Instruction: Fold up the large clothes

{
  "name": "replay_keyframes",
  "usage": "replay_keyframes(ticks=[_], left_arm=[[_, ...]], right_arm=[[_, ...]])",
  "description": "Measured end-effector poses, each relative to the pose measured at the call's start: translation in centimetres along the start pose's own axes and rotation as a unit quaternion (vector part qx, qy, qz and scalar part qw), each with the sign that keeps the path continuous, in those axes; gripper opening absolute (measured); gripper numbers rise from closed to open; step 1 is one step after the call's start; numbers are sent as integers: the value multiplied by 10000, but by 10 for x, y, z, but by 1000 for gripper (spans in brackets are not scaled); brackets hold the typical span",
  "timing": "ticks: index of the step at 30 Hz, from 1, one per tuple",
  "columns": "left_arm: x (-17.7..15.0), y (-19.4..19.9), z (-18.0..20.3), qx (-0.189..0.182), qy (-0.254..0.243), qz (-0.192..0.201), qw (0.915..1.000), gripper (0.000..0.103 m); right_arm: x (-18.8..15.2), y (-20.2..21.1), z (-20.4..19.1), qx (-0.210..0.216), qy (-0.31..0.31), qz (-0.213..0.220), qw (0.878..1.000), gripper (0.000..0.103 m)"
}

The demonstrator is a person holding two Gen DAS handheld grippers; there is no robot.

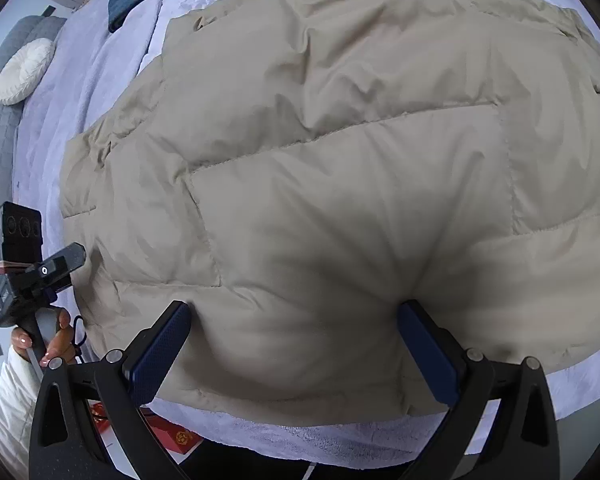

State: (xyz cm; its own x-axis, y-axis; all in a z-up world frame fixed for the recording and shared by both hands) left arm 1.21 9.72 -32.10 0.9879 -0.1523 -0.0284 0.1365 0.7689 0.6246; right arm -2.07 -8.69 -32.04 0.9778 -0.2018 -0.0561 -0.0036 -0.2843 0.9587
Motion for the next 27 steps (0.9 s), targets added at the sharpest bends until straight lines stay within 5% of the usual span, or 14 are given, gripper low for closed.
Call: replay_keyframes(ticks=[7, 11, 14, 15, 16, 21, 26, 27], left_arm=[[-23, -26, -2, 480, -531, -656, 9953, 103], [-18, -24, 8, 199, -328, -532, 9978, 102], [-18, -17, 21, 108, -390, -309, 9987, 74], [-19, -15, 24, 159, -454, -306, 9984, 50], [-20, -13, 27, 170, -487, -314, 9982, 38], [-23, 3, 43, 56, -485, -157, 9987, 32], [-30, 18, 63, 13, -354, -15, 9994, 32], [-33, 21, 67, 25, -332, 7, 9994, 32]], right_arm=[[2, -3, 1, 31, -42, -24, 10000, 103], [3, -3, 3, 69, -17, -36, 10000, 103], [4, -2, 3, 99, -24, -62, 9999, 103], [4, -2, 3, 122, -30, -81, 9999, 103], [5, -2, 2, 151, -37, -99, 9998, 103], [6, 22, 8, 429, -45, -76, 9990, 103], [25, 65, 33, 182, -49, 652, 9977, 102], [31, 72, 40, 168, -116, 856, 9961, 91]])
Point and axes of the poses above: each gripper's, at about its wrist camera, not at the fingertips, and y roughly against the way its jaws point, z to its right, x to its top, the point moved 9 cm from there along -y, roughly the way its jaws point, and after that the axes turned 4 degrees about -z, right-handed, at the moved point
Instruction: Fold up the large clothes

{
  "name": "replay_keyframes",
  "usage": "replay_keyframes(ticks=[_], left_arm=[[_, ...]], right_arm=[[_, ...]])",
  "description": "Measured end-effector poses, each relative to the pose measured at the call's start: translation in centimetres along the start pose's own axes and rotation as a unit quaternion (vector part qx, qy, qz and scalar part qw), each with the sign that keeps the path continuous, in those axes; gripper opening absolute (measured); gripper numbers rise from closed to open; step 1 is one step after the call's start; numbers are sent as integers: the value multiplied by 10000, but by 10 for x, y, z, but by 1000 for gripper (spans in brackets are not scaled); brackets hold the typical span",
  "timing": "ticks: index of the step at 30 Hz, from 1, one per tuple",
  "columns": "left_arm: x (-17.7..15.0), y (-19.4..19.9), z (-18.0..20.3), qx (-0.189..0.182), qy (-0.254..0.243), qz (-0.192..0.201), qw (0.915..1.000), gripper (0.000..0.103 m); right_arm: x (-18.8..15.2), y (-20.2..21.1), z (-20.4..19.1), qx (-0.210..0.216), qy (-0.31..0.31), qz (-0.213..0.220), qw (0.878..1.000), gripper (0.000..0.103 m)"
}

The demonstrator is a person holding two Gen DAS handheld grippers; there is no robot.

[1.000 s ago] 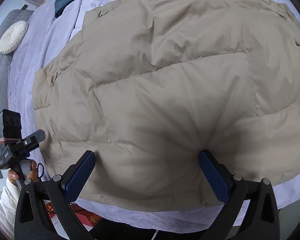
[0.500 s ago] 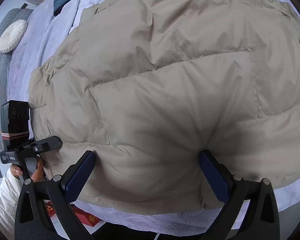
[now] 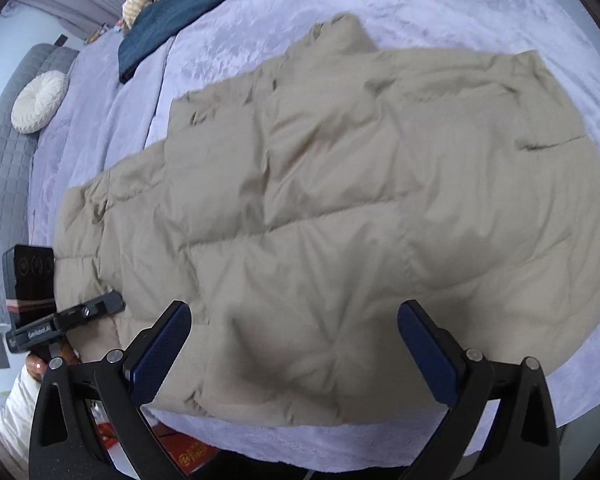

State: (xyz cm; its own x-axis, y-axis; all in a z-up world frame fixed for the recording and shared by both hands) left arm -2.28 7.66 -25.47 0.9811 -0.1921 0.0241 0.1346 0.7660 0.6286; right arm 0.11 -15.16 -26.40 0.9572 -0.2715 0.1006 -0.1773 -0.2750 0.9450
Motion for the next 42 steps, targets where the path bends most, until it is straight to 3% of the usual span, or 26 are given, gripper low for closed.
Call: replay_keyframes(ticks=[1, 2, 3, 4, 11, 17, 24, 29, 31, 33, 38, 42], left_arm=[[-1, 3, 7, 7, 30, 27, 10000, 32], [-1, 6, 15, -1, 61, 60, 10000, 32], [-2, 9, 24, -23, 85, 97, 9999, 32], [-3, 11, 33, -30, 91, 123, 9999, 32], [-7, 19, 107, 405, -154, 149, 9989, 32], [-2, -17, 166, 631, -236, 0, 9977, 32], [14, -56, 201, 1021, -277, 16, 9944, 32], [15, -72, 209, 885, -140, -159, 9958, 40], [21, -88, 220, 592, -112, -261, 9978, 62], [26, -103, 231, 312, -210, -378, 9986, 72], [34, -135, 238, -123, -709, -680, 9951, 73], [34, -162, 234, 64, -782, -813, 9936, 73]], right_arm=[[6, 3, 5, 29, -49, 114, 9999, 61], [11, 3, 11, 45, -110, 170, 9998, 41], [15, 0, 18, -29, -166, 184, 9997, 14], [19, -3, 22, -92, -188, 212, 9996, 10], [45, -42, 14, 254, 92, 303, 9992, 8], [56, -69, 22, 726, -43, 139, 9973, 2], [62, -82, 32, 1549, -404, -228, 9868, 0], [56, -46, 55, 1866, -545, -178, 9808, 0], [48, -26, 71, 1951, -623, -74, 9788, 3], [37, -9, 91, 1948, -721, 17, 9782, 3], [10, 15, 135, 1901, -1091, 150, 9756, 3], [-9, 34, 164, 1765, -1337, 289, 9748, 3]])
Point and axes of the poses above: each gripper's, at about its wrist camera, not at the fingertips, and y roughly against the way its jaws point, z to its right, x to its top, the point moved 9 cm from there along -y, roughly the way its jaws point, and after that the axes turned 4 degrees about -z, right-handed, at the moved point
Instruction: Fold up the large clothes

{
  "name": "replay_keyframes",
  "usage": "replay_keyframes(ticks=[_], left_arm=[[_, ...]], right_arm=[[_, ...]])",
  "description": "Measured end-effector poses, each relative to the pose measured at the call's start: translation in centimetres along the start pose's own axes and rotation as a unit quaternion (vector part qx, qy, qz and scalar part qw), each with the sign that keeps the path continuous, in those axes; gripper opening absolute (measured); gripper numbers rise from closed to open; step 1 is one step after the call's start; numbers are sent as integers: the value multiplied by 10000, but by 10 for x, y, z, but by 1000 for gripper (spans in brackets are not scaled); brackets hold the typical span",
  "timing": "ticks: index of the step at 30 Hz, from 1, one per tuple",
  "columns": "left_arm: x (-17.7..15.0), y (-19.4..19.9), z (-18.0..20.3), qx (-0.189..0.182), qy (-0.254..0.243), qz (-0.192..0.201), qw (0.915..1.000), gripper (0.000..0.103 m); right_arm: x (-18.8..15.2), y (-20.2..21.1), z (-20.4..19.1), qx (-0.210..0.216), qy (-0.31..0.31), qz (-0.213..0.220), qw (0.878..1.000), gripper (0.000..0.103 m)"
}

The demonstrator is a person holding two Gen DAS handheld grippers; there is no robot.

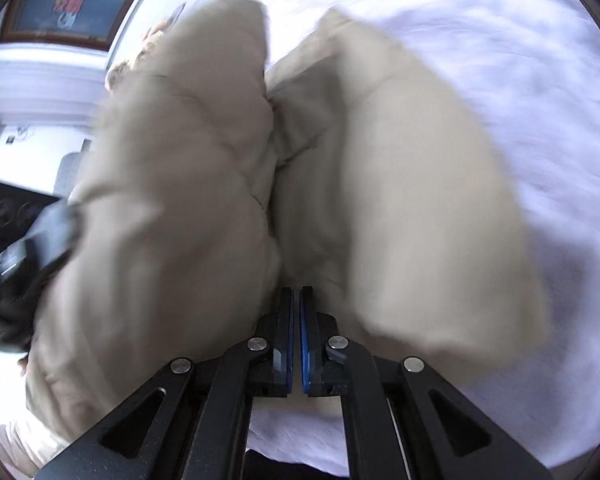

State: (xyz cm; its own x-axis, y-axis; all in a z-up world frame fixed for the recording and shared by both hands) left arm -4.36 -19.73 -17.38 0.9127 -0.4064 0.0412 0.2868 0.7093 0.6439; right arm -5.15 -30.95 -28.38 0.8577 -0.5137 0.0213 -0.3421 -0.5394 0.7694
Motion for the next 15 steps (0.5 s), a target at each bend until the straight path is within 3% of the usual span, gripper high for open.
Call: replay_keyframes(ticks=[2, 3, 5, 6, 8, 12, 15], left_arm=[[34, 0, -2, 142, 11, 0, 9999, 73], [36, -5, 1, 212, 6, 21, 9998, 73], [18, -19, 8, 368, -15, 66, 9993, 73], [18, -17, 6, 437, -17, 84, 9990, 73], [18, -29, 20, 531, -7, 98, 9985, 73], [24, -45, 18, 706, -27, 138, 9974, 73], [24, -49, 11, 866, -90, 153, 9961, 73]], right_arm=[[-5, 16, 6, -48, -39, 108, 9999, 5], [-8, 25, 7, -64, -43, 173, 9998, 12], [-14, 45, 4, -33, 0, 343, 9994, 47], [-18, 56, 0, 34, 56, 455, 9989, 71], [-27, 72, -14, 233, 256, 596, 9976, 73], [-34, 82, -46, 689, 636, 434, 9946, 81], [-42, 78, -51, 635, 862, 203, 9940, 82]])
Point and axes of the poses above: each gripper's, at about its wrist camera, not at the fingertips, and y roughly against the way its jaws point, z to its right, x to its top, the point moved 9 cm from there along -y, roughly the way its jaws point, and after that the axes turned 4 degrees about -z, right-handed, at the moved point
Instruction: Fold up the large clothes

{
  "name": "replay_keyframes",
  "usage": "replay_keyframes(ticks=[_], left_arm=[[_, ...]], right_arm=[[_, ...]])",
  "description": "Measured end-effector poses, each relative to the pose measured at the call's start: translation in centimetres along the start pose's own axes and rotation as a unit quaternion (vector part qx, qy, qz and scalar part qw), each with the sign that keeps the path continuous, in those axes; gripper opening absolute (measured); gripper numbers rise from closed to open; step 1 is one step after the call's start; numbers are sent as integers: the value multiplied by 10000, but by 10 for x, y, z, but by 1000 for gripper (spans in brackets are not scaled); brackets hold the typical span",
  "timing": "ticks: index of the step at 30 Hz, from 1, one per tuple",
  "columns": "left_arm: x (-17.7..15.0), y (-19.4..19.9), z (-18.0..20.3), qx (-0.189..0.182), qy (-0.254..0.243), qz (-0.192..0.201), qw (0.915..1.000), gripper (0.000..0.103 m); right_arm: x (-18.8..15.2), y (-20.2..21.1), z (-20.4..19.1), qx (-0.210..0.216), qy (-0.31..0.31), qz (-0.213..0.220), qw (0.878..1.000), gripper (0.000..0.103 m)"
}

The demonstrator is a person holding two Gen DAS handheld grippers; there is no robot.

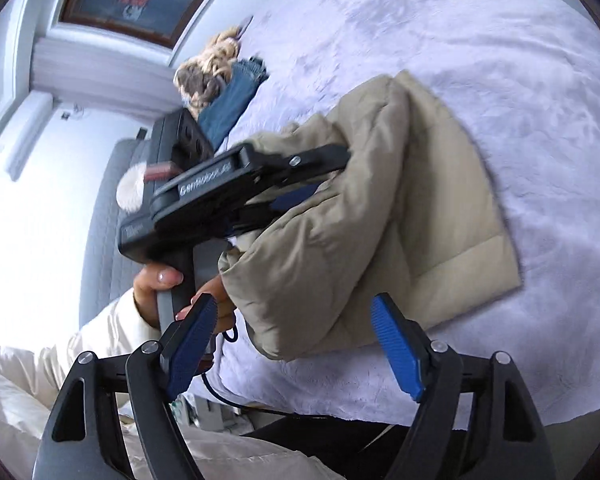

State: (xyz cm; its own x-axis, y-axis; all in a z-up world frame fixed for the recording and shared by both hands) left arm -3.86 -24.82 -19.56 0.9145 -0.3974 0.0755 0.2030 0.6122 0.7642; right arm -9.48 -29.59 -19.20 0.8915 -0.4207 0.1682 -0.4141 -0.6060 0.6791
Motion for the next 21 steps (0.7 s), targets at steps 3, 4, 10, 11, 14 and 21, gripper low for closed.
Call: replay_keyframes(ticks=[3, 4, 10, 11, 14, 21], left_arm=[[0, 2, 1, 276, -116, 28, 9995, 73], [0, 6, 2, 413, -186, 42, 9990, 73], [9, 69, -3, 1347, -969, 1107, 9799, 73], [12, 81, -16, 1527, -907, 1293, 9756, 73], [19, 97, -64, 2010, -525, 1502, 9666, 73], [44, 68, -98, 2103, -160, 1433, 9669, 73]], right_arm=[[1, -21, -4, -330, 98, -192, 9992, 82], [1, -25, -3, -437, 79, -227, 9988, 82], [6, -27, 16, -1237, 69, -183, 9921, 32], [7, -27, 23, -1348, 16, -199, 9907, 29], [5, -23, 32, -1389, -47, -197, 9901, 24], [12, -25, 42, -1955, 465, -138, 9795, 18]])
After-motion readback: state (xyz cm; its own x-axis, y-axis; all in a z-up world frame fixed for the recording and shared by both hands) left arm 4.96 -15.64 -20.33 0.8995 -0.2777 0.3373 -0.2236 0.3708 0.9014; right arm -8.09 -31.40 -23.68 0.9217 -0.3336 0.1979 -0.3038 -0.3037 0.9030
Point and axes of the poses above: each gripper's, at about its wrist camera, not at the fingertips, and y roughly against the way its jaws point, z to its right, x to its top, the point moved 9 cm from there along -y, roughly the way its jaws point, and after that the axes turned 4 degrees about -z, right-handed, at the moved point
